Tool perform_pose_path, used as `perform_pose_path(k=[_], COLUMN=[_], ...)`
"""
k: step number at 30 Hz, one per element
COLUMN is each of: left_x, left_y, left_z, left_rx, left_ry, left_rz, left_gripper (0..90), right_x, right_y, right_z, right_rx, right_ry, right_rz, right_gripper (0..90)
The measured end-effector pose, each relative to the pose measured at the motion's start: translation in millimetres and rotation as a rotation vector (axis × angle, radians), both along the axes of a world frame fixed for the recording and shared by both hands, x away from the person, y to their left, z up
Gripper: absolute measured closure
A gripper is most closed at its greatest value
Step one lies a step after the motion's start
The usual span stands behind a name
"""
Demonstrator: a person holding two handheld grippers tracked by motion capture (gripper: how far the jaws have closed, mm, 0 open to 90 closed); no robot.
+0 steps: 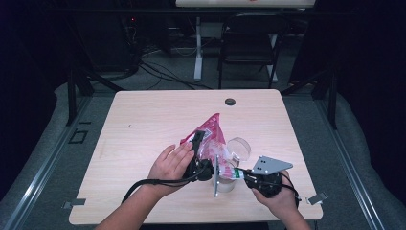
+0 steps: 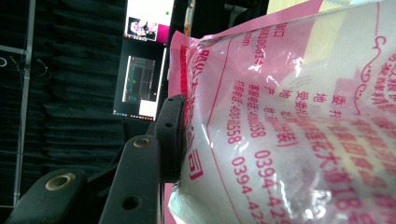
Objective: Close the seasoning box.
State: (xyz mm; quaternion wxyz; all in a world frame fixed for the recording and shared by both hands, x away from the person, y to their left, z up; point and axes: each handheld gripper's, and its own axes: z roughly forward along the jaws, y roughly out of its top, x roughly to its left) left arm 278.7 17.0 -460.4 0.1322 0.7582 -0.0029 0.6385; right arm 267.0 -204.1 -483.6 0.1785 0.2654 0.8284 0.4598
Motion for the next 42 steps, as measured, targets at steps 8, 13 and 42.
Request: perform_pose_path(k=[8, 13, 42], left_x=[0.4, 0.5, 1.1], left_y=[-0.2, -0.3, -3.1], left_z=[0.0, -0.1, -1.0], left_rx=[0.001, 0.0, 0.004], left_ry=[-0.001, -0.002, 0.001], left_rz=[0.001, 0.0, -0.01], left_gripper=[62.7, 62.7, 62.5], right_x=[0.0, 0.2, 0.5], right_y=[-0.4, -0.7, -1.8], right_z=[-0.4, -0.7, -2.0], right_rx=[-0.001, -0.002, -0.013], right_ry=[-0.002, 0.0, -0.001], right_rz=[-0.003, -0.002, -0.011], right_gripper=[90.0, 90.0, 90.0])
